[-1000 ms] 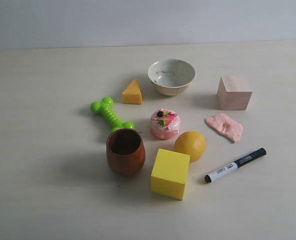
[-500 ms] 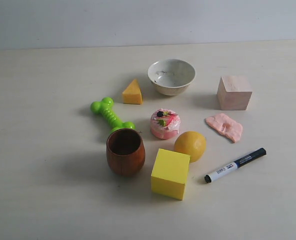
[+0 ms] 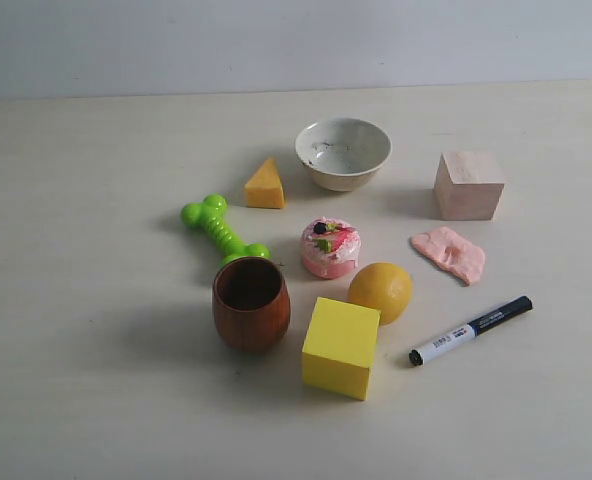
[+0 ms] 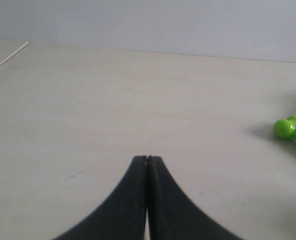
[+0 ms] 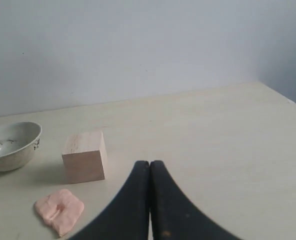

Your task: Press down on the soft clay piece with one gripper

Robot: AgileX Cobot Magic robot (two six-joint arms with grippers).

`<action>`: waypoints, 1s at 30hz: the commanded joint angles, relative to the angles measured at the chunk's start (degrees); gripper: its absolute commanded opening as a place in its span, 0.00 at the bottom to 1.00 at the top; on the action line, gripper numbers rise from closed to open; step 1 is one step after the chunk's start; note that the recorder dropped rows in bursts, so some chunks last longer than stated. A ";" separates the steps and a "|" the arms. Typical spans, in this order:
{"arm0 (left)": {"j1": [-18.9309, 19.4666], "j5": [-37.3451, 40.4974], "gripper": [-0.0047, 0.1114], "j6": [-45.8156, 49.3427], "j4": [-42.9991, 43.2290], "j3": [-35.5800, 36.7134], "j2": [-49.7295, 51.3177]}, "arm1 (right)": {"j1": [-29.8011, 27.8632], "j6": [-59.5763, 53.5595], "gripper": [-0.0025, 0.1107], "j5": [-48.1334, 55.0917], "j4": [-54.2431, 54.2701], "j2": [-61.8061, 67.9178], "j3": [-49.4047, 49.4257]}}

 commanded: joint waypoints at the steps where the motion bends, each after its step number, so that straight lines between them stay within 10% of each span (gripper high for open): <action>1: -0.30 -0.43 0.04 -0.18 -0.41 -0.14 -0.37 | -0.28 -0.69 0.02 2.49 -1.42 -0.76 0.25; 30: -0.30 -0.43 0.04 -0.18 -0.41 -0.14 -0.37 | -3.77 -0.14 0.02 5.08 -1.64 -0.76 0.25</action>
